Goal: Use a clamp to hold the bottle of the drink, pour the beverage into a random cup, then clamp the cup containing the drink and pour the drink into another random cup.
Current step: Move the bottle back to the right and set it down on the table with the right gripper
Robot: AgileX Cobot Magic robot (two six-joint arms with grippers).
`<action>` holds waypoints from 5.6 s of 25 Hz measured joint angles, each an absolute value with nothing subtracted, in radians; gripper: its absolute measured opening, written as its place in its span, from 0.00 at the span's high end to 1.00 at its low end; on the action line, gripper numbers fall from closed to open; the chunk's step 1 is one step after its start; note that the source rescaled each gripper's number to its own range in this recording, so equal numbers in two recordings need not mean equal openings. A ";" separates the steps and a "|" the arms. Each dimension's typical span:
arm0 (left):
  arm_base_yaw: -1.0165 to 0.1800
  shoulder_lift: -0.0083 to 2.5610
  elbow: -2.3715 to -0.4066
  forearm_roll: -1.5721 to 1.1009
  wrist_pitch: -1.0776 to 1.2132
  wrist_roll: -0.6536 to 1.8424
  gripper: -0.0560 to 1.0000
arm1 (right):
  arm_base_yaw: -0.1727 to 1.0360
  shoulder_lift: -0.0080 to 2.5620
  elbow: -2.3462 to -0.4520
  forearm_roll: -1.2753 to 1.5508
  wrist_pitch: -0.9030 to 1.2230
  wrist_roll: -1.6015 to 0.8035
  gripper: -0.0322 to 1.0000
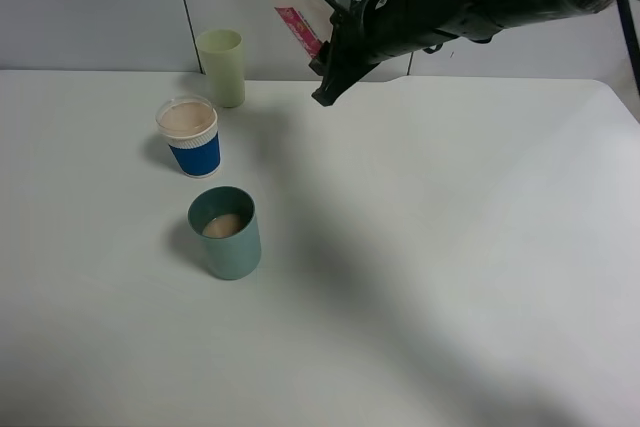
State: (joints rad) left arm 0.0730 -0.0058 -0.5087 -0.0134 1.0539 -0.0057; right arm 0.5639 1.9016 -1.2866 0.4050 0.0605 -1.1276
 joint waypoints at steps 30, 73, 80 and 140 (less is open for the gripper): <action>0.073 -0.006 -0.509 -0.013 1.054 -0.006 0.15 | 0.333 1.816 -1.215 0.942 0.135 -1.373 0.97; 0.073 -0.006 -0.509 -0.013 1.054 -0.006 0.15 | 0.166 1.799 -1.033 1.683 0.208 -2.153 0.97; 0.073 -0.006 -0.509 -0.013 1.054 -0.006 0.15 | 0.166 1.799 -1.033 1.362 0.101 -1.838 0.97; 0.073 -0.006 -0.509 -0.013 1.054 -0.006 0.15 | 0.107 1.796 -0.605 -0.142 -0.875 -0.065 0.97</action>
